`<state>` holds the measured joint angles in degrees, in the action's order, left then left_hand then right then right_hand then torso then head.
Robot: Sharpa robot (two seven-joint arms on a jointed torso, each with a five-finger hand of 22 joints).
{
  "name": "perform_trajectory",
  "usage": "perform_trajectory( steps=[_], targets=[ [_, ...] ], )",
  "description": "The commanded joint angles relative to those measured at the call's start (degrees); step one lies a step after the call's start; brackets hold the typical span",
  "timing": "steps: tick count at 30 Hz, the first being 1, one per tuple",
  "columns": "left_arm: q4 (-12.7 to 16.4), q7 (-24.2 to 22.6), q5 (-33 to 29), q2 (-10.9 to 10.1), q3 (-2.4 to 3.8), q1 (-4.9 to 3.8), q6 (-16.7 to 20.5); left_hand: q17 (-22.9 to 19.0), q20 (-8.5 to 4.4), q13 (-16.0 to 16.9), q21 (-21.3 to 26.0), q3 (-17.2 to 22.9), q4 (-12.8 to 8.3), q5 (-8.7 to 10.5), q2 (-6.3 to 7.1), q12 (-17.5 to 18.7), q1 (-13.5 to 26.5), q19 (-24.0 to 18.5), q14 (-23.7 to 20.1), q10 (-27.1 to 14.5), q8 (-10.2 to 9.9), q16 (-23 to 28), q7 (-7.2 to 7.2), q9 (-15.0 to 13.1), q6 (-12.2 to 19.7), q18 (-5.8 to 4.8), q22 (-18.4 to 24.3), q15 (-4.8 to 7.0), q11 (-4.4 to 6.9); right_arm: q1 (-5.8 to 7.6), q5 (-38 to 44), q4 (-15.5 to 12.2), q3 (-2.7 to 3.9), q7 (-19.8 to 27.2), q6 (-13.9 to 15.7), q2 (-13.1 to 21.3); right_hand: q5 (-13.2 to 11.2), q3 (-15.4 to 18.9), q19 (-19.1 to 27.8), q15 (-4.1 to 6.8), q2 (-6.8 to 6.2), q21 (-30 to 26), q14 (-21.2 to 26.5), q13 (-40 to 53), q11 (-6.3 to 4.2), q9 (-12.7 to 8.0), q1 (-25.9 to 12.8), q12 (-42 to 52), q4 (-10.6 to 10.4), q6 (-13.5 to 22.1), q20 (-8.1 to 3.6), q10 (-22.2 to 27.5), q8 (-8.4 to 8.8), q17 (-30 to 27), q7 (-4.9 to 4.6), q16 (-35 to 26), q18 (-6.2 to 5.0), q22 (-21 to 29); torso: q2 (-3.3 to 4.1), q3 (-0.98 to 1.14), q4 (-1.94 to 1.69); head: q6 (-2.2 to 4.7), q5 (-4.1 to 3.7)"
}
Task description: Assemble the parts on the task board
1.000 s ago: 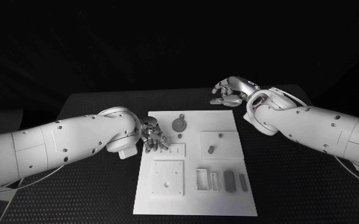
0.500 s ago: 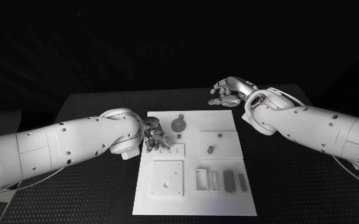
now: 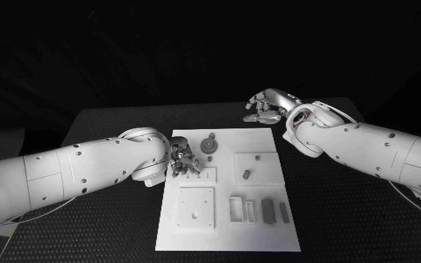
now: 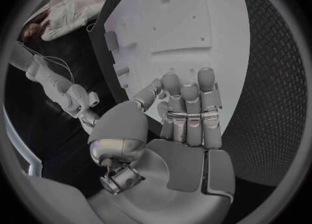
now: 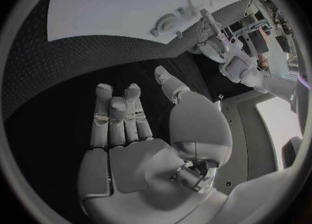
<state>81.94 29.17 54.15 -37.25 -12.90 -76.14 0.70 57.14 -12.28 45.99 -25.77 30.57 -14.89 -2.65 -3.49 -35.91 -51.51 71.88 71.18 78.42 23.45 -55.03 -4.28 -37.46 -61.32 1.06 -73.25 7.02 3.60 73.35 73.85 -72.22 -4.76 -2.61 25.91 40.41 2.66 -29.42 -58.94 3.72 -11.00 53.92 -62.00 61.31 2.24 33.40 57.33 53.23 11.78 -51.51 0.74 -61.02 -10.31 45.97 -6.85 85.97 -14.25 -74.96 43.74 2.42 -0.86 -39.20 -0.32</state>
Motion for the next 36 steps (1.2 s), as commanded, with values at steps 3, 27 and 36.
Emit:
perform_trajectory(
  steps=[3, 27, 36],
  targets=[
    [-0.1, 0.4, 0.8, 0.4, 0.00, 0.17, 0.2, -0.4, -0.44, 0.4, -0.5, 0.4, 0.1, -0.19, -0.09, -1.0, -0.4, 0.4, 0.0, -0.1, -0.5, -1.3, 2.34, -0.3, -3.0, 1.25, -0.6, 0.62, 0.68, 0.00, 0.0, -0.2, 0.03, 0.5, -0.9, -0.1, 0.2, 0.3, 0.1, 0.21, 0.63, 0.0, -0.1, -0.1, -0.05, -0.1, -0.1, 0.3, -0.1, 1.4, -0.11, 0.1, -0.20, 0.0, -1.84, 0.1, -0.75, -0.8, -0.01, -0.04, -0.06, -0.18, -0.02],
    [-0.5, 0.6, 1.9, 1.0, -0.03, 0.64, -0.6, -1.6, -0.83, 0.9, -0.9, 0.5, -0.1, -0.20, -0.15, -2.6, -0.4, 0.8, -0.2, -0.3, -1.2, -3.2, 2.47, -0.8, -3.5, 1.14, -1.6, 0.98, 0.84, 0.00, 0.0, -0.1, 0.03, 0.5, -1.6, -0.1, 0.2, 0.4, 0.1, 0.20, 0.77, -0.1, -0.1, -0.2, -0.04, -0.1, -0.2, 0.3, 0.0, 1.4, -0.09, 0.1, -0.19, -0.1, -1.85, 0.1, -0.75, -0.8, -0.01, -0.03, -0.05, -0.42, -0.11],
    [-0.6, 0.6, 2.3, 1.1, -0.04, 0.76, -1.1, -1.9, -0.89, 0.9, -0.9, 0.5, -0.1, -0.20, -0.18, -2.8, -0.3, 0.8, -0.3, -0.3, -1.3, -3.6, 2.52, -0.9, -3.7, 1.09, -1.8, 1.00, 0.88, 0.00, 0.0, -0.2, 0.03, 0.5, -1.7, -0.1, 0.2, 0.4, 0.1, 0.19, 0.81, -0.1, 0.0, -0.2, -0.04, -0.1, -0.2, 0.3, 0.0, 1.5, -0.09, 0.1, -0.18, -0.1, -1.85, 0.1, -0.75, -0.8, -0.02, -0.01, -0.06, -0.45, -0.05]
  ],
)
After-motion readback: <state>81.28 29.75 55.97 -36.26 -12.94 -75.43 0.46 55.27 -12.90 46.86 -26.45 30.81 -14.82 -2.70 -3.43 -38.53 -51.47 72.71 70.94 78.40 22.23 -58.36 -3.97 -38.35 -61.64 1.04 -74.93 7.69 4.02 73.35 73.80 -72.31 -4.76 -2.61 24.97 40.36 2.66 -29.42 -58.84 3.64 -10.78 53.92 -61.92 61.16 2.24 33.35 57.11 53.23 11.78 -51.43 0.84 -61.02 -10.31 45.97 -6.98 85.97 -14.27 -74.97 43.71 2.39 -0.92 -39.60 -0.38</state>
